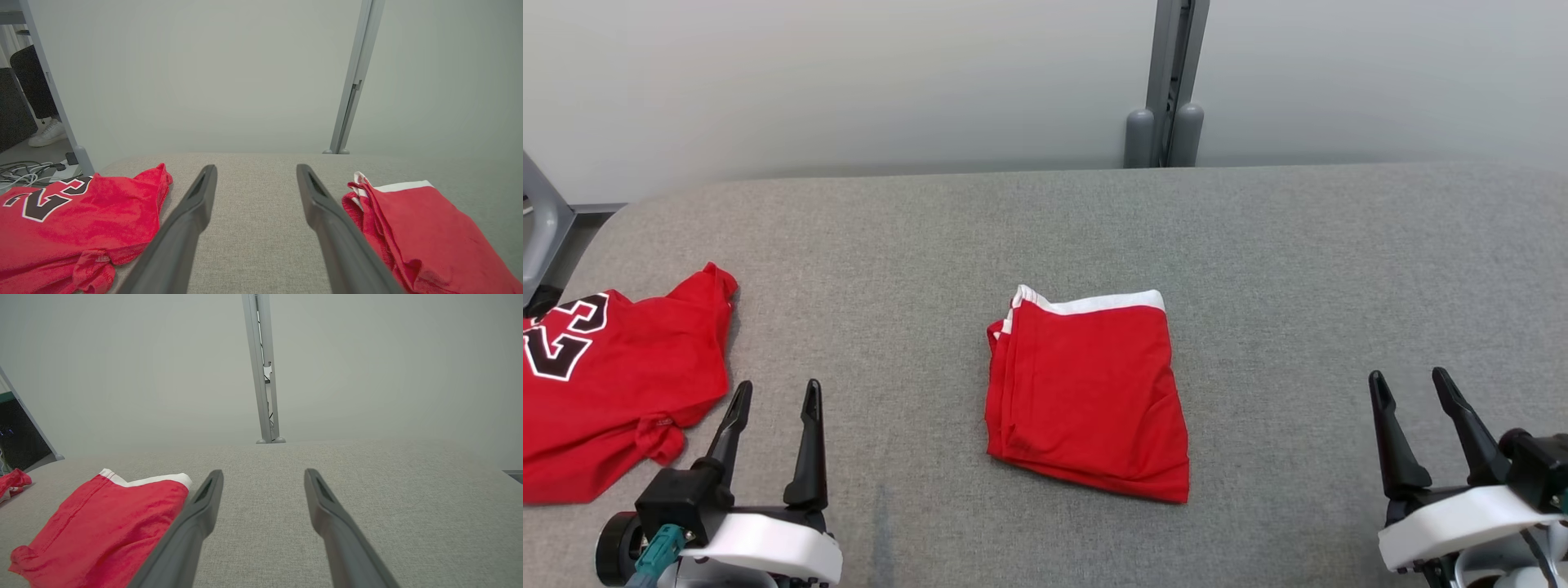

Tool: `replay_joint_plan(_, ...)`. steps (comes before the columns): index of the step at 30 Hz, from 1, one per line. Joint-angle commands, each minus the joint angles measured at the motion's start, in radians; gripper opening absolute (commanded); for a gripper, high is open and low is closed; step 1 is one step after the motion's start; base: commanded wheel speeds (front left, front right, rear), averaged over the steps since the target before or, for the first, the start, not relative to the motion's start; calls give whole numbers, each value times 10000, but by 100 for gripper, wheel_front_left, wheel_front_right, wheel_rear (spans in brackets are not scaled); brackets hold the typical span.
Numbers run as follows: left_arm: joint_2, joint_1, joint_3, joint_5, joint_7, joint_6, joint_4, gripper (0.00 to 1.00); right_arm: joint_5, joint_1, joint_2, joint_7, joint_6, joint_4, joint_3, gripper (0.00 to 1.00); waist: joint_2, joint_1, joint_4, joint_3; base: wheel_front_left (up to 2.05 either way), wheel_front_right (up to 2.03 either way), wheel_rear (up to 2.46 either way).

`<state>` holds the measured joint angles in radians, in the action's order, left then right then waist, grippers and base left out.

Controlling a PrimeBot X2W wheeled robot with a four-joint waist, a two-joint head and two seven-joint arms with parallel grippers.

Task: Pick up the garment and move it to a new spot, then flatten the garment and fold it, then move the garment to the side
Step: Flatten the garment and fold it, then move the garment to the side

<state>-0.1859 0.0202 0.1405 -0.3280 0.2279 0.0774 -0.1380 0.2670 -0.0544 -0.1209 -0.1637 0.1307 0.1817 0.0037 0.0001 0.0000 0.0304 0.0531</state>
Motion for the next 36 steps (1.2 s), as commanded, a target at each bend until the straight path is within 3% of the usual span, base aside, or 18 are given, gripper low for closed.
replay_joint_plan(1,-40,-124,14,-30,-23,64,75,100,-40,175,3,93,1,-107,-70,100,-1,0,-1,-73,0,0,0)
replay_joint_plan(15,-157,-802,163,-115,-301,183,276,100,-59,1316,186,654,1,-1117,-167,100,-1,0,-171,-748,0,0,0)
replay_joint_plan(36,-357,-664,326,-244,-464,141,136,100,-184,1355,308,776,1,-1540,-292,100,-1,0,-119,-658,0,0,0)
